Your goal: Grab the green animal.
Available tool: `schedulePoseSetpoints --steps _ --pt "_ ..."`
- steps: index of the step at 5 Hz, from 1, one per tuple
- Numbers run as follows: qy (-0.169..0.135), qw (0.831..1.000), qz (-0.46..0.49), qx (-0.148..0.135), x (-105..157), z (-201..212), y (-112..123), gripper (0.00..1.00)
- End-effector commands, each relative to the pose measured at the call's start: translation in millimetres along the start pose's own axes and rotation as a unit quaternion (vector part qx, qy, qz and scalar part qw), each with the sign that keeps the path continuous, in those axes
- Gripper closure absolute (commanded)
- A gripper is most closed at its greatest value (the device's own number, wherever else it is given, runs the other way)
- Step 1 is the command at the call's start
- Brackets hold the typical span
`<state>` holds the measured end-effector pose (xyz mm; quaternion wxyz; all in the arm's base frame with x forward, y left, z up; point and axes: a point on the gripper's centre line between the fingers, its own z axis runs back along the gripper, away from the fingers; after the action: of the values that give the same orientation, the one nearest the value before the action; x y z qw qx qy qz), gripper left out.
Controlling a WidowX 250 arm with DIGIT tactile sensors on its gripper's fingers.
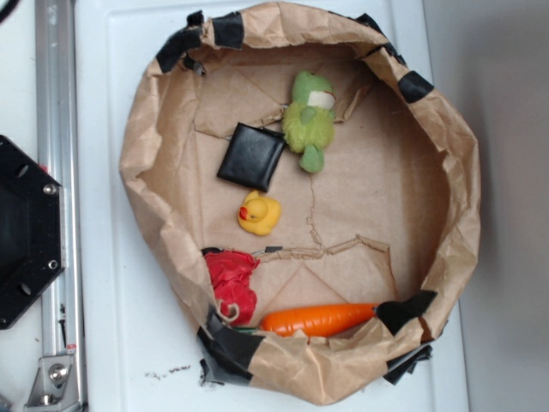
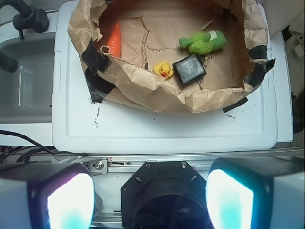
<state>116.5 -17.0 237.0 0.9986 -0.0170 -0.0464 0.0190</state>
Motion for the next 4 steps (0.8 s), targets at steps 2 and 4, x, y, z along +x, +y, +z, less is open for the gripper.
schedulePoseSetpoints --steps 2,4 --pt "0.010 0.991 0.121 0.048 29 -52 16 0.00" --pt "-0.072 0.935 0.346 -0.008 95 -118 43 0.00"
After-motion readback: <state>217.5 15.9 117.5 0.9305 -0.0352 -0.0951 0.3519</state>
